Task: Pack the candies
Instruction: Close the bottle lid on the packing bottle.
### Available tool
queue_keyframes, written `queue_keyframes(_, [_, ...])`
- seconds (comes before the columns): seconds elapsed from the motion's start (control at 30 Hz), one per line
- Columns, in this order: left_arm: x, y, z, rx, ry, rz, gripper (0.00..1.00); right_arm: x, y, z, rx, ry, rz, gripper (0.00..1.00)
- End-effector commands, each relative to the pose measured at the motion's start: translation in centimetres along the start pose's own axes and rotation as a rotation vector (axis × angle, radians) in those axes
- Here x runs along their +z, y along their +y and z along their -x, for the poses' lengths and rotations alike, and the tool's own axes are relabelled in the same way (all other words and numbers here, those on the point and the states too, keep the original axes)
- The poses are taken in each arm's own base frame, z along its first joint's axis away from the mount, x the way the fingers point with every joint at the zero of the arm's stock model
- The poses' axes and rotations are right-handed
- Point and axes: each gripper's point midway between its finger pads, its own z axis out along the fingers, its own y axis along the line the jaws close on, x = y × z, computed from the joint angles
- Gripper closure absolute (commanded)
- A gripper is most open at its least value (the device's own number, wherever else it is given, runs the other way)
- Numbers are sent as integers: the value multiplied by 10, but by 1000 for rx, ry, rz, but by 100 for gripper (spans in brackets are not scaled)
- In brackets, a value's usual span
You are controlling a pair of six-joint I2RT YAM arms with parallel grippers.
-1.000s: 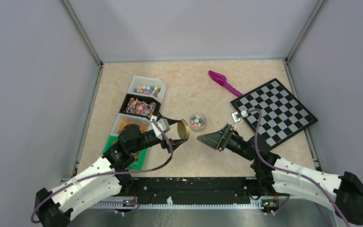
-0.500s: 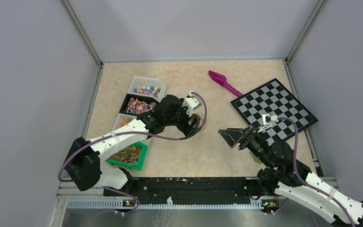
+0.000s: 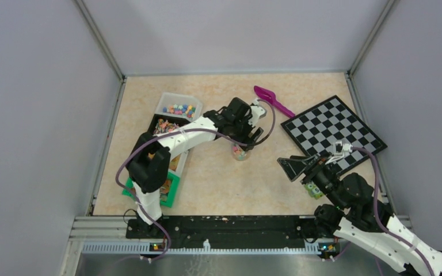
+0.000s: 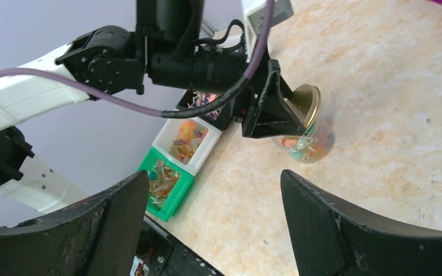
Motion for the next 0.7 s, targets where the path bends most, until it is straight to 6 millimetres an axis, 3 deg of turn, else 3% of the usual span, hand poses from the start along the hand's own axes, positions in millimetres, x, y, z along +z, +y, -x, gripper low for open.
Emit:
queue_keyframes(0.0, [2, 4, -10, -11, 126, 17, 20, -10, 5, 23, -28, -47, -4, 17])
queue_keyframes(0.43, [-9, 8, 6, -3, 101, 49, 19, -10, 4, 25, -32, -66, -6, 17])
queue_keyframes(0.67, [-4, 10, 1, 13, 128, 50, 18, -9, 2, 24, -42, -62, -16, 17])
